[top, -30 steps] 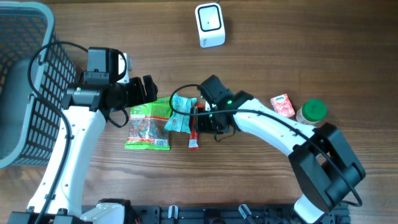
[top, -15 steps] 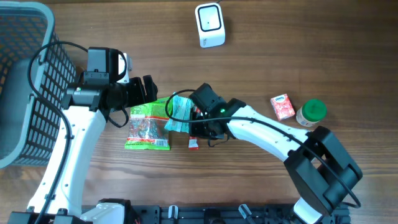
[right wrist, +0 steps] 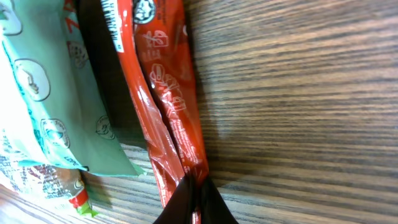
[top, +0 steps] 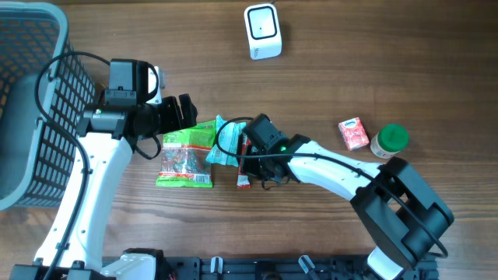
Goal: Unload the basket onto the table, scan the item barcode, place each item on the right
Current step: 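Lower the right gripper and grasp a red sausage stick, then lift the red stick and carry it right with the right gripper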
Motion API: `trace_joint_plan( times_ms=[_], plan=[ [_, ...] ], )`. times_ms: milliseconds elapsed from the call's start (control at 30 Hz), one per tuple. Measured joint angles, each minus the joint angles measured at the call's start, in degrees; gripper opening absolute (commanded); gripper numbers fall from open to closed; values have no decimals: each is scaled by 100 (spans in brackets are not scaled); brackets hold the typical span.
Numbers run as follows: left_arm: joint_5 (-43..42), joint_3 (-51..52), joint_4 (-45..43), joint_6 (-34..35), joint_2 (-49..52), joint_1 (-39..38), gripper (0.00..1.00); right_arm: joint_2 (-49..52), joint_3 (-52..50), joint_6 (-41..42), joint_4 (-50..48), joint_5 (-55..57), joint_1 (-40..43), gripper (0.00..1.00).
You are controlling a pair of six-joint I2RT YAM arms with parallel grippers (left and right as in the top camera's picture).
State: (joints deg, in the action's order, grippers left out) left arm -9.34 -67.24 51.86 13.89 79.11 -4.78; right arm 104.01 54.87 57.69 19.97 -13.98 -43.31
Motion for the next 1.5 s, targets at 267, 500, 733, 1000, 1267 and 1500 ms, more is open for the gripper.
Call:
trace_joint_plan(
  times_ms=[267,500,733,1000,1267,1500],
  plan=[
    [0,0,0,0,0,0,100,-393,-33,-1147,826,-177,651,4],
    [0,0,0,0,0,0,100,-748,-39,-2356,1659,46,1753,14],
    [0,0,0,0,0,0,100,-748,-42,-2999,1740,46,1923,45],
    [0,0,0,0,0,0,100,-748,-42,-3230,1797,52,1921,50],
    [-2,0,0,0,0,0,100,-748,-42,-3202,1823,50,1847,39],
    [0,0,0,0,0,0,100,-717,-42,-3202,1821,236,1495,40]
  ],
)
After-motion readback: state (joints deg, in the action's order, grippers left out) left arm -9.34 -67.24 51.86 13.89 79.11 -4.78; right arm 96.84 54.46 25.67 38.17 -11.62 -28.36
